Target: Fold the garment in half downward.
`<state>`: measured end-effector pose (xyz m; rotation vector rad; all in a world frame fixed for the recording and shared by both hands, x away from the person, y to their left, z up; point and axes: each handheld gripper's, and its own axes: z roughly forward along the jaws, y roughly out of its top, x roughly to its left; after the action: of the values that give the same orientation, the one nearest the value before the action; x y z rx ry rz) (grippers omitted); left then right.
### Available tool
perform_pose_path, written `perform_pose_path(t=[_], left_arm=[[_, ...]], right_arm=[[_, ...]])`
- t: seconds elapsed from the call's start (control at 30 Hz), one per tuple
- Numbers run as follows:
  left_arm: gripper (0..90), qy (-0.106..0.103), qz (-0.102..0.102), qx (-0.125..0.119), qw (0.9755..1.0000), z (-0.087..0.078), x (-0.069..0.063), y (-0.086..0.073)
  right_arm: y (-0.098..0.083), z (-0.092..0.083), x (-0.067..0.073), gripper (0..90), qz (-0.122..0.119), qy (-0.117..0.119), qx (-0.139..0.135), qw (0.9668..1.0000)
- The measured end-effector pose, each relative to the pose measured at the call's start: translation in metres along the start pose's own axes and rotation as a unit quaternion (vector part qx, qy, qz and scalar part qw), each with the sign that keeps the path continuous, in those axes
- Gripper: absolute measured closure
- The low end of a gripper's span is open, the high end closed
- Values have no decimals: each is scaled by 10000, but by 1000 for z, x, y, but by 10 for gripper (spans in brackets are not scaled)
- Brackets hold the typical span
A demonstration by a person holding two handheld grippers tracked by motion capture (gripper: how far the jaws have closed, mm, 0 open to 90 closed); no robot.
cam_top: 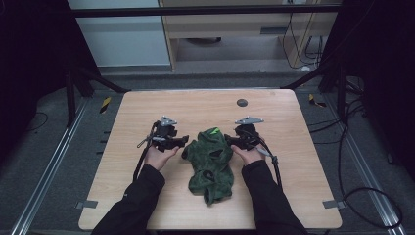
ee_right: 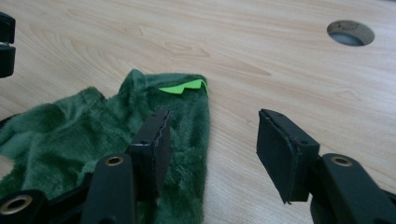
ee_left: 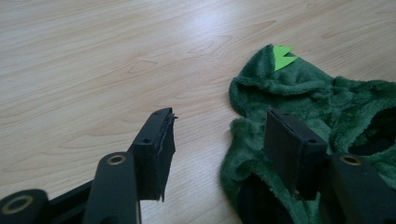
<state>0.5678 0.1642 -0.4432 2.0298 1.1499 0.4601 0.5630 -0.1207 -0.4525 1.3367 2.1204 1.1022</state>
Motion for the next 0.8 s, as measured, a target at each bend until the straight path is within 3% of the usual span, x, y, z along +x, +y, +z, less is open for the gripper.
perform_pose_path(t=[0.5, 0.8], left_arm=[[509, -131, -15, 420, 9990, 35, -3, -5], [567, -220, 7, 589, 9980, 46, -6, -9]], right_arm=[[-10, 21, 2, 478, -9, 85, 433, 9990], [-15, 31, 3, 501, -25, 103, 665, 9977]])
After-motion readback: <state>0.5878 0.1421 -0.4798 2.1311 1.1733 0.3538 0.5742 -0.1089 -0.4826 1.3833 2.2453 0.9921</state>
